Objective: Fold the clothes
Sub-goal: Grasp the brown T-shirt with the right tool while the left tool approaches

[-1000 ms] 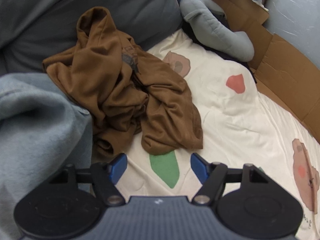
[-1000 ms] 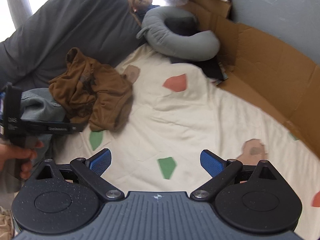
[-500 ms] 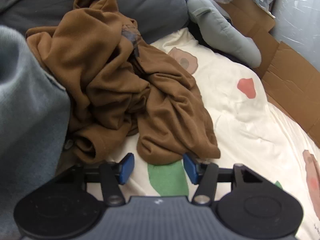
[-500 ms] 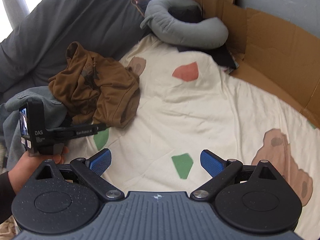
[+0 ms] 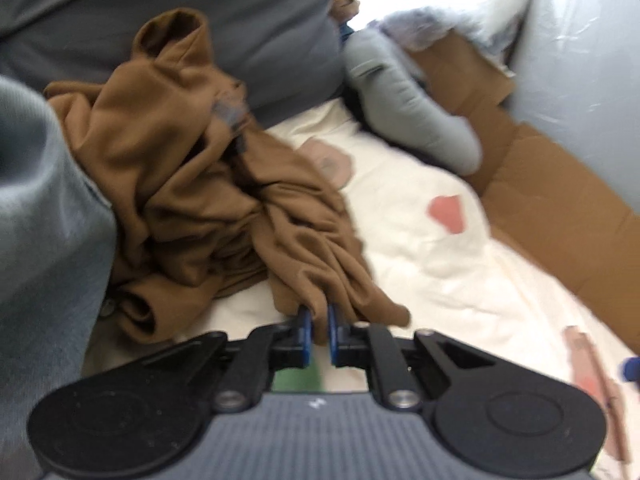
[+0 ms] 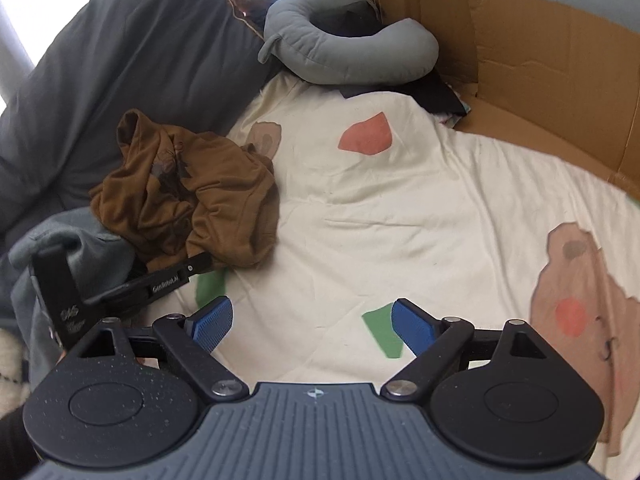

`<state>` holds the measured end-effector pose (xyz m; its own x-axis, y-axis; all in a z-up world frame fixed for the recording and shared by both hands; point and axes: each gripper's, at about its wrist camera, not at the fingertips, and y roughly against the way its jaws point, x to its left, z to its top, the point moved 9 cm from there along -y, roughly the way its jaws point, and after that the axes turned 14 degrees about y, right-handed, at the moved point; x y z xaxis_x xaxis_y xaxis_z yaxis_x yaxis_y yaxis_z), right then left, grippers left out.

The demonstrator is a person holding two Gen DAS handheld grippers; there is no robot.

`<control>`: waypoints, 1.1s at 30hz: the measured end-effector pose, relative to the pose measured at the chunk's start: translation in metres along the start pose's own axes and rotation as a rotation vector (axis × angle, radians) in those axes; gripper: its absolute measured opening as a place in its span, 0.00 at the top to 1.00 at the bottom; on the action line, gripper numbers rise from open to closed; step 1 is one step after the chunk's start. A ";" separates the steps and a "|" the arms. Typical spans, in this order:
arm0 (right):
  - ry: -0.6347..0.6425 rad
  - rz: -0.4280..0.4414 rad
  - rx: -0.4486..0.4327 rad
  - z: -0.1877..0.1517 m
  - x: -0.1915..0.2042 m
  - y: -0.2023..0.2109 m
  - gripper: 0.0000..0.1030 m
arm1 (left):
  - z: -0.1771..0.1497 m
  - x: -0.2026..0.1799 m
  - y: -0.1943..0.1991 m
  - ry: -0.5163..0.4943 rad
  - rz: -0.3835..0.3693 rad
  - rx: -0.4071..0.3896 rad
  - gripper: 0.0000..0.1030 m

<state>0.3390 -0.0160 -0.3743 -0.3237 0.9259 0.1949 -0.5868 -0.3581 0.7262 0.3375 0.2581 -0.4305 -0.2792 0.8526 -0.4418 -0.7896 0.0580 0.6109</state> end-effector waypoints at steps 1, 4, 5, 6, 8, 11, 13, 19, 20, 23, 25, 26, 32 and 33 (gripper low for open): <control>-0.014 0.010 -0.001 0.000 0.000 -0.001 0.12 | 0.000 -0.005 0.005 -0.001 -0.015 -0.001 0.92; -0.070 0.047 0.001 -0.001 0.000 -0.003 0.12 | -0.002 -0.017 0.020 0.008 -0.048 0.000 0.93; -0.093 0.064 0.002 -0.001 0.001 -0.005 0.12 | -0.002 -0.020 0.026 0.015 -0.057 0.002 0.93; -0.115 0.078 0.003 -0.001 0.000 -0.006 0.13 | -0.003 -0.024 0.030 0.021 -0.066 0.005 0.93; -0.146 0.098 0.004 0.000 0.001 -0.008 0.13 | -0.006 -0.031 0.039 0.030 -0.086 0.013 0.93; -0.187 0.136 0.006 0.000 0.005 -0.012 0.13 | -0.010 -0.039 0.051 0.044 -0.110 0.021 0.93; -0.215 0.162 0.007 -0.002 0.008 -0.015 0.13 | -0.013 -0.045 0.058 0.058 -0.129 0.025 0.93; -0.309 0.228 0.014 -0.006 0.014 -0.021 0.13 | -0.029 -0.067 0.079 0.058 -0.193 0.057 0.93; -0.324 0.237 0.017 -0.006 0.014 -0.022 0.13 | -0.032 -0.070 0.081 0.059 -0.205 0.065 0.93; -0.361 0.260 0.032 -0.010 0.014 -0.025 0.19 | -0.041 -0.079 0.088 0.059 -0.238 0.090 0.93; -0.383 0.278 0.056 -0.014 0.015 -0.028 0.23 | -0.047 -0.084 0.093 0.061 -0.261 0.104 0.93; -0.394 0.288 0.068 -0.017 0.016 -0.029 0.27 | -0.050 -0.086 0.095 0.062 -0.271 0.111 0.93; -0.467 0.341 0.116 -0.030 0.017 -0.034 0.49 | -0.062 -0.094 0.103 0.078 -0.304 0.150 0.93; -0.476 0.347 0.112 -0.031 0.015 -0.034 0.53 | -0.064 -0.094 0.103 0.078 -0.303 0.156 0.93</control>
<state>0.3308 0.0061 -0.4164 -0.0990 0.7187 0.6883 -0.4165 -0.6581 0.6272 0.2477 0.1506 -0.3682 -0.0906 0.7427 -0.6634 -0.7513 0.3863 0.5351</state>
